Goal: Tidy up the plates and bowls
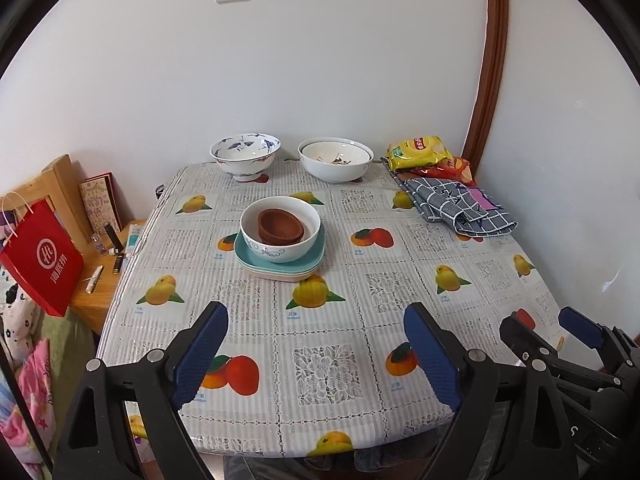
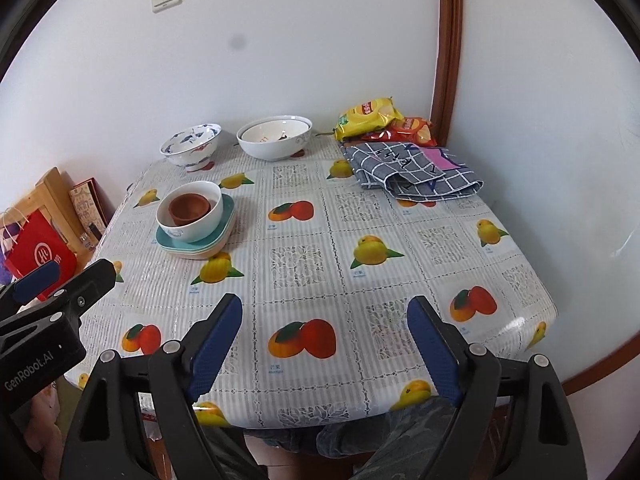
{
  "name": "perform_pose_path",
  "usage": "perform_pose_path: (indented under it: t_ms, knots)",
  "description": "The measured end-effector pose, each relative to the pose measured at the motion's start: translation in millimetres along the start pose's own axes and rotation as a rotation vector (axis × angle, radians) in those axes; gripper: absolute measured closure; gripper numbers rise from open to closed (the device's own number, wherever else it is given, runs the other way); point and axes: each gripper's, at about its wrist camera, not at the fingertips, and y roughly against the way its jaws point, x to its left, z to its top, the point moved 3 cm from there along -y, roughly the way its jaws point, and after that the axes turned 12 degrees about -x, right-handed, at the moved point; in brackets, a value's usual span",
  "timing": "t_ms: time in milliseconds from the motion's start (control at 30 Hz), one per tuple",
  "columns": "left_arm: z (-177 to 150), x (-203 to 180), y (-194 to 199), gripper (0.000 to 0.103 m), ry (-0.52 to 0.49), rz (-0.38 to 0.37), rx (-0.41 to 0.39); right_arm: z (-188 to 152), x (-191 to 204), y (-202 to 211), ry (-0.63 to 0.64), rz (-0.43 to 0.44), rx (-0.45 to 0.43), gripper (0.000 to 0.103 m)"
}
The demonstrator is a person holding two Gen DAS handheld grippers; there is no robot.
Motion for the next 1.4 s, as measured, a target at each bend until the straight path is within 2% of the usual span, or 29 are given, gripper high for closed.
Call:
perform_pose_path:
  t_ms: [433,1400]
  knots:
    - [-1.7,3.5,7.2,0.013,0.008,0.007,-0.01,1.1,2.3,13.4,-0.01,0.011,-0.034,0.019]
    - [-5.7,9.7,1.6,0.013,0.021,0.018,0.008,2.1,6.9,15.0,-0.013,0.009,-0.043,0.019]
